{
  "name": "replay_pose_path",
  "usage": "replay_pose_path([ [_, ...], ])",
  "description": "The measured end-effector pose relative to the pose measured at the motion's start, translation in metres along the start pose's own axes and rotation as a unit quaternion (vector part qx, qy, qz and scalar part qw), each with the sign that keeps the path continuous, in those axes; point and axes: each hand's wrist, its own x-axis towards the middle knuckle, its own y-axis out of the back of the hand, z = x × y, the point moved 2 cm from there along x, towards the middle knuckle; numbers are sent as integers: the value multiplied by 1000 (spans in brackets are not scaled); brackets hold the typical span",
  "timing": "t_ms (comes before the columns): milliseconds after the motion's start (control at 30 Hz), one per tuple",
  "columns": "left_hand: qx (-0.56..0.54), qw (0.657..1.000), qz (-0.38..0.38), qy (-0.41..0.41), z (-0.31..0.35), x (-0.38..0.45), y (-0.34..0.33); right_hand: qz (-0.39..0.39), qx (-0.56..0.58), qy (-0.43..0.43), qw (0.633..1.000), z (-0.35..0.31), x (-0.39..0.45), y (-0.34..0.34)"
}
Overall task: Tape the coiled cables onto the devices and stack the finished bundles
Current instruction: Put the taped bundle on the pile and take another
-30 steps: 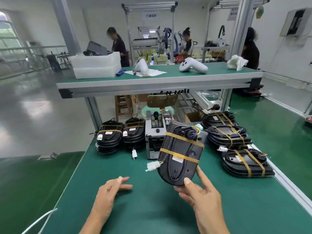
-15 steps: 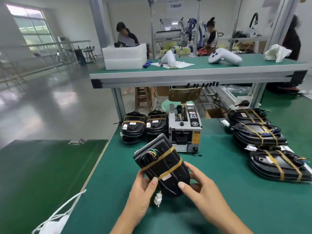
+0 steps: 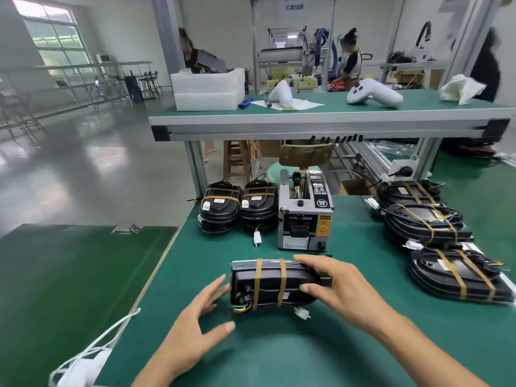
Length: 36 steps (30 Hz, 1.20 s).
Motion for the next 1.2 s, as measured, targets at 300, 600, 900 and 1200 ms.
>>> replay_pose_path([
  [300, 90, 996, 27, -4, 8, 3, -19, -39, -15, 51, 998, -3, 7, -5],
  [600, 142, 990, 12, -17, 8, 5, -24, -66, -13, 43, 997, 4, 2, -8],
  [900, 166, 984, 9, -60, 2, 5, -26, 32, 68, -71, 995, -5, 14, 0],
  [1200, 159, 985, 11, -61, 0, 5, -26, 256, 214, -321, 886, 5, 87, -16],
])
